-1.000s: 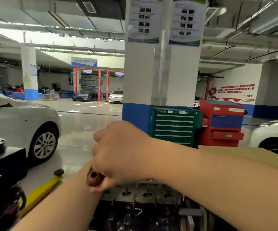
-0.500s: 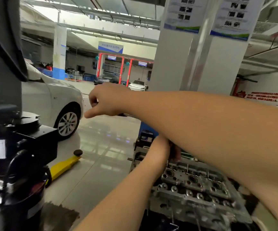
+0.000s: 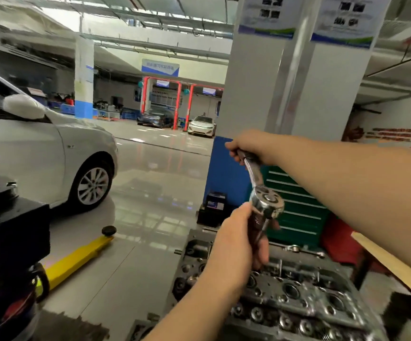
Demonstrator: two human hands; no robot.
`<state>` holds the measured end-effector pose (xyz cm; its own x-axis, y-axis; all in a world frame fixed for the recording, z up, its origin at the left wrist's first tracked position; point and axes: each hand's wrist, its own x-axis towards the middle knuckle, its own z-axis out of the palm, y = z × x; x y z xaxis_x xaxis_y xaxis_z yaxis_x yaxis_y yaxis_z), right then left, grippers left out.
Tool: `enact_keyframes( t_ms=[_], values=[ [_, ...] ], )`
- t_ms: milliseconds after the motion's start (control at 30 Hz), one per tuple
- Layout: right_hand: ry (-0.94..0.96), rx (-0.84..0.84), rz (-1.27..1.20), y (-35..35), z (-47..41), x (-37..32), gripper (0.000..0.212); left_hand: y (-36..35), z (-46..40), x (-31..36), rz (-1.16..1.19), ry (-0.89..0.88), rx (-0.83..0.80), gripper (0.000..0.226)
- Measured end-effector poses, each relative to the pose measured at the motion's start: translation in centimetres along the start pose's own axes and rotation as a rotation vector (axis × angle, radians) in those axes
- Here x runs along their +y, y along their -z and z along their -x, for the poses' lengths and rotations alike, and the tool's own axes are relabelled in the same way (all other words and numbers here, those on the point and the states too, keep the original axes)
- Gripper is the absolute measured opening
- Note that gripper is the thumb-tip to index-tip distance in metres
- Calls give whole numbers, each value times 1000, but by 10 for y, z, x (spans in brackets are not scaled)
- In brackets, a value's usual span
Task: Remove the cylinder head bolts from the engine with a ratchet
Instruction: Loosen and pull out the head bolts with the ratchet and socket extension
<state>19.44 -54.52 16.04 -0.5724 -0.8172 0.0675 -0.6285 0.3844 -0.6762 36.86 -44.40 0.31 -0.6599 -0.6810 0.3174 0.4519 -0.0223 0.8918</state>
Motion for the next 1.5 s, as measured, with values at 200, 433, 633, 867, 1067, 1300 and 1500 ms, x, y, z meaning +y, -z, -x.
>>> enact_keyframes(
  t_ms=[200, 433, 633, 867, 1067, 1300, 1500],
  values=[
    [-53, 160, -299, 41, 39, 71, 24, -29, 14, 31, -508, -608, 389, 31],
    [-74, 354, -502, 68, 115, 148, 32, -45, -25, 59, -1311, -494, 451, 46],
    [126, 642, -435, 60, 220, 190, 53, -35, -28, 63, -1029, -439, 297, 40],
    [422, 757, 142, 50, 345, 177, 61, -25, -18, 68, -773, -368, 232, 37],
    [410, 476, 764, 38, 323, 100, 49, -34, -5, 65, -458, -219, 100, 46],
    [617, 532, 687, -35, 227, 39, 72, 13, 20, 49, 29, -135, -8, 68],
    [900, 273, 57, -39, 164, 54, 60, 34, 47, -19, -319, -142, 7, 21]
  ],
)
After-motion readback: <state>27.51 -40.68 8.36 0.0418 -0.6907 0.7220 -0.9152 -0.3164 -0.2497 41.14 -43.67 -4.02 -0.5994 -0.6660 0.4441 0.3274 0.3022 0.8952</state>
